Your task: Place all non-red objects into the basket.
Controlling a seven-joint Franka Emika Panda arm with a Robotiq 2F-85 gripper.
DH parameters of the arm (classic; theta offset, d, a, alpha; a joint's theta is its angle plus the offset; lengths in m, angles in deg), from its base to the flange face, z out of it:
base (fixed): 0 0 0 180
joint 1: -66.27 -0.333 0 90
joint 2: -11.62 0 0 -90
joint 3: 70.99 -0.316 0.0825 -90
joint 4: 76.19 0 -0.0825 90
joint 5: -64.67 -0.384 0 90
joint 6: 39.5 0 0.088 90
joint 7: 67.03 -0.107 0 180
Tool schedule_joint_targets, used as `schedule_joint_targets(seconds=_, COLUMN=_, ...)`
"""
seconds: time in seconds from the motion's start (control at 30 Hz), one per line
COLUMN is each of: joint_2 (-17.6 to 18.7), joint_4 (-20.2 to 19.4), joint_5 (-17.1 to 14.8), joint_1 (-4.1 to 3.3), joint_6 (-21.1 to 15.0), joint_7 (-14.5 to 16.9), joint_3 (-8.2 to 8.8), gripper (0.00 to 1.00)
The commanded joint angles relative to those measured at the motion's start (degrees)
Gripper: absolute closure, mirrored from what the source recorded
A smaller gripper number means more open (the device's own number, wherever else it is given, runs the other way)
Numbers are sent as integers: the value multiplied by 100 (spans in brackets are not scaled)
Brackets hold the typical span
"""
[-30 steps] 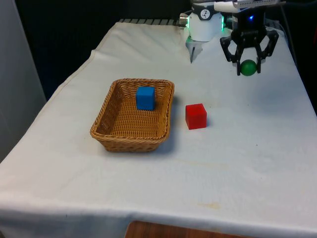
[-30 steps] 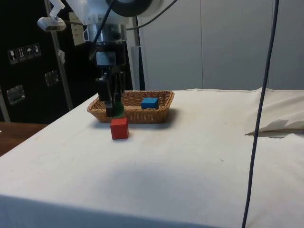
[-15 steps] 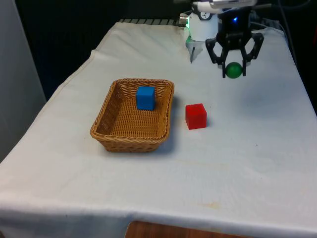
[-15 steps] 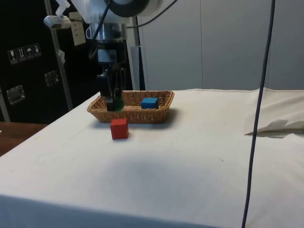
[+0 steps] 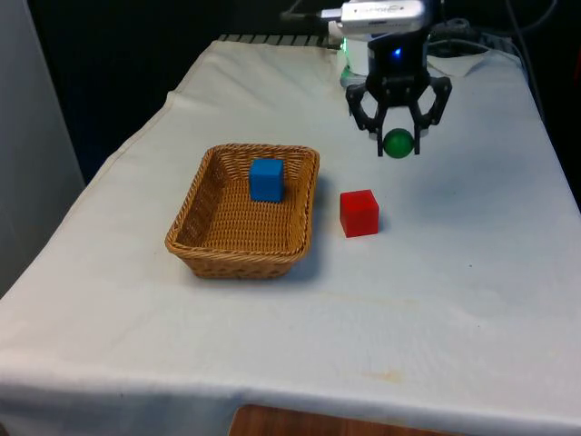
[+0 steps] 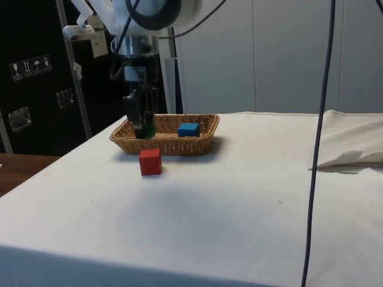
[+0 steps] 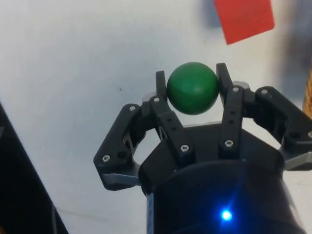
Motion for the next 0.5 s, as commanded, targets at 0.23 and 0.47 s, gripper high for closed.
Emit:
schedule_joint_targets(seconds=0.23, joint_2=97, joint_4=126, joint_5=-138, joint_1=97, joint_6=40, joint_7=246, joint_3=126, gripper=100)
schedule_joint_targets(seconds=0.47, joint_2=40, joint_4=115, joint_5=-241, joint_1=126, joint_6=34, joint_7=447, joint_3=275, gripper=100)
